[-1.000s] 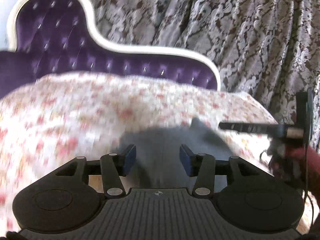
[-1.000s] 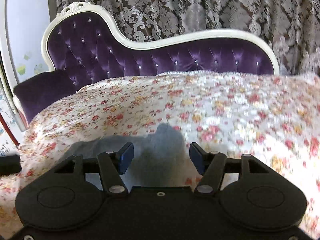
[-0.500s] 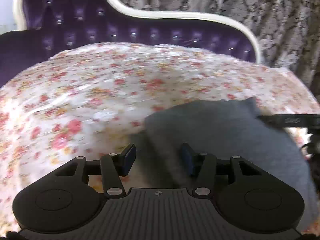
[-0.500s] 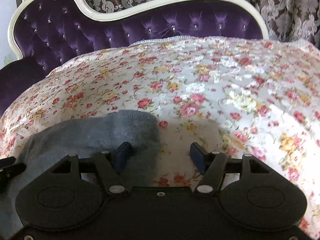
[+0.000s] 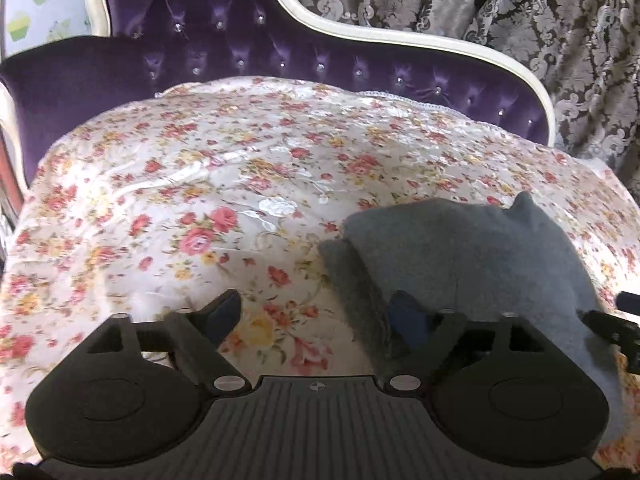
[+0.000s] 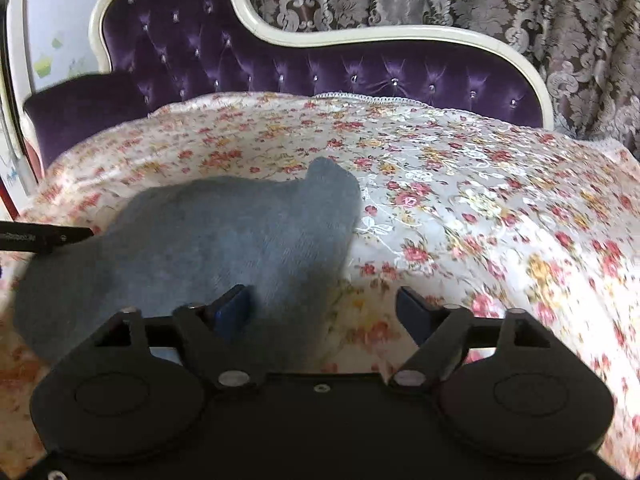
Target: Fold small clothes
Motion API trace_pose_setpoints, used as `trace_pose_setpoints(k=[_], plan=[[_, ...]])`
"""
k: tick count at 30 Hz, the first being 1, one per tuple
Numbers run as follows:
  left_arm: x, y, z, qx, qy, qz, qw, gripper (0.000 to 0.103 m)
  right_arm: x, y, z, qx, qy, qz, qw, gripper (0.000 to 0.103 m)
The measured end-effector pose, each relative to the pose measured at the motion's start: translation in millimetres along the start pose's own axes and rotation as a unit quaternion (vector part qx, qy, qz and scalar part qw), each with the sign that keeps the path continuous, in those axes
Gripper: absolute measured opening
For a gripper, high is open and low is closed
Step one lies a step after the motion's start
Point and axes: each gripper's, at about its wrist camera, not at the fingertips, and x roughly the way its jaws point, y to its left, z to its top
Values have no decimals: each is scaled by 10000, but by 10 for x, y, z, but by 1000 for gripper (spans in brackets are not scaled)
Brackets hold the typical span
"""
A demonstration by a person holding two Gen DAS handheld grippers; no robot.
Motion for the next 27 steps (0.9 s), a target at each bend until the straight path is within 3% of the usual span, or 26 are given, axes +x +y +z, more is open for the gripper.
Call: trace_pose_setpoints(k=[2,6,12,21,27], plan=[[-118,-32,9,9,-49,-16,10000,97,-161,-31,-3,195,-101,103,9997,102],[-352,-245,17,227,-82,-157,9996,98,-417,-13,8,372,-243,181,9988,102],[-541,-645,-38,620,275,200,9975,98,-681,157,26,352,-230,-354,9985,102],[-893,-807,-289,833,19,426,9956,97,-924,211,-110,531,-193,-47,9984,102],[-981,-770,-396,604,132,281,9977,97,-1023,310,-235,561,-3,-34,9984,102]])
